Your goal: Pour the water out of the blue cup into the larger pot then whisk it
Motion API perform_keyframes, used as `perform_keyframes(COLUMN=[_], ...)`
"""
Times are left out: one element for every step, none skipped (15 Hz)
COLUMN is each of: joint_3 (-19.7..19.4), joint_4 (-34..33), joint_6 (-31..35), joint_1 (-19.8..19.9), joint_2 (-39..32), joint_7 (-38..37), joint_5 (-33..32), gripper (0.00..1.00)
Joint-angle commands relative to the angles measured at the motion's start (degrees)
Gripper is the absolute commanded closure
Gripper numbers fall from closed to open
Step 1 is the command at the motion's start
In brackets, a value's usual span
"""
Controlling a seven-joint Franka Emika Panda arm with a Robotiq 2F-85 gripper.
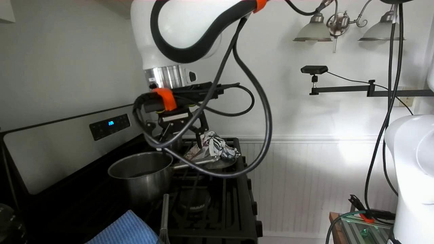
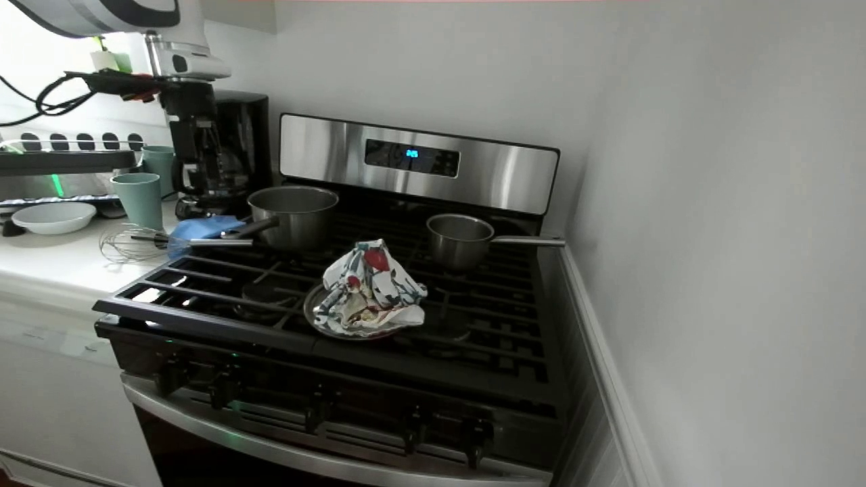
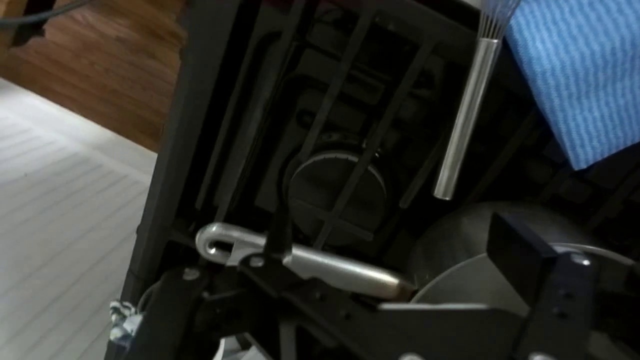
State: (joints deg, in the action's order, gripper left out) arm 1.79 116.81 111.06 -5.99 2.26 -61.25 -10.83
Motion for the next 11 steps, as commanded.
perform_keyframes(joint_3=[1.0, 1.0, 1.1, 1.2, 1.2, 1.3, 1.4, 1.8, 1.9, 1.9, 2.0], joint_4=[1.8, 2.0, 2.3, 2.6, 2.6, 2.6, 2.5, 0.0, 0.0, 0.0, 0.1], joint_6=[-0.8, 0.4, 1.7, 2.7, 3.5, 3.8, 3.6, 1.9, 1.9, 1.9, 1.9], joint_1=[1.3, 1.6, 1.8, 2.0, 2.3, 2.5, 2.8, 3.0, 3.1, 3.2, 3.3], joint_2=[5.3, 6.4, 7.4, 8.4, 9.1, 9.9, 10.6, 7.6, 8.2, 8.7, 8.9], joint_7=[9.2, 11.4, 13.6, 15.0, 16.4, 17.2, 18.2, 16.3, 17.1, 17.4, 17.6], joint_5=[-5.1, -6.5, -7.4, -7.9, -7.9, -7.8, -7.3, -6.4, -6.4, -6.4, -6.4], gripper=[0.00, 0.00, 0.00, 0.00, 0.00, 0.00, 0.00, 0.00, 0.00, 0.00, 0.00])
